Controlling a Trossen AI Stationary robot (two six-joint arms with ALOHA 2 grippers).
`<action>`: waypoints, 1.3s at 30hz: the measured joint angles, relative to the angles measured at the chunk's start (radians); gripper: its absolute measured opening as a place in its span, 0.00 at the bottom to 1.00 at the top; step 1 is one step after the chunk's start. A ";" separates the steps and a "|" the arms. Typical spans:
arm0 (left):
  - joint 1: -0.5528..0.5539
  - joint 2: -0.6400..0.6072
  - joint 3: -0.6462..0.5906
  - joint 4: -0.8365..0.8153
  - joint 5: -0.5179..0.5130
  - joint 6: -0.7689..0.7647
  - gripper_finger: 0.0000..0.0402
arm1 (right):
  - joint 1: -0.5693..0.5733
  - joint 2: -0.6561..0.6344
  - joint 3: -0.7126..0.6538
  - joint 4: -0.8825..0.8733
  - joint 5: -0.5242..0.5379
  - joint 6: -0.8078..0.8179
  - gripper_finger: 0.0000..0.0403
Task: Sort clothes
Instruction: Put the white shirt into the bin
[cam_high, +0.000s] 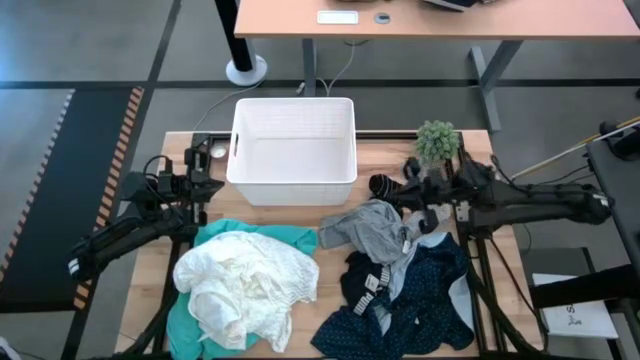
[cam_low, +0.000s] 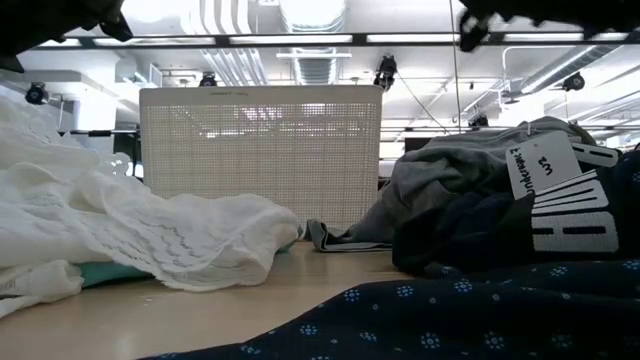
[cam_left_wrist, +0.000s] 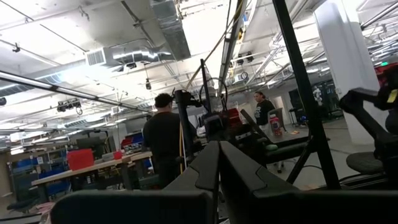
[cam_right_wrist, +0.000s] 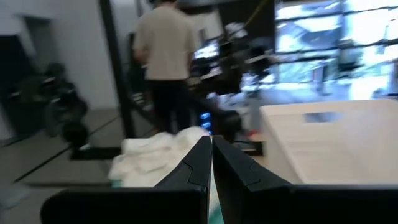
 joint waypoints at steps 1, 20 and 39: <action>0.000 0.000 0.000 0.000 0.000 0.000 0.00 | 0.007 0.043 0.037 0.002 -0.023 0.000 0.00; 0.000 0.000 0.000 0.000 0.000 0.000 0.00 | 0.168 0.685 0.645 -0.259 -0.079 -0.092 0.00; 0.000 0.000 0.000 0.000 0.000 0.000 0.00 | 0.303 1.188 1.081 -0.396 -0.021 -0.077 0.11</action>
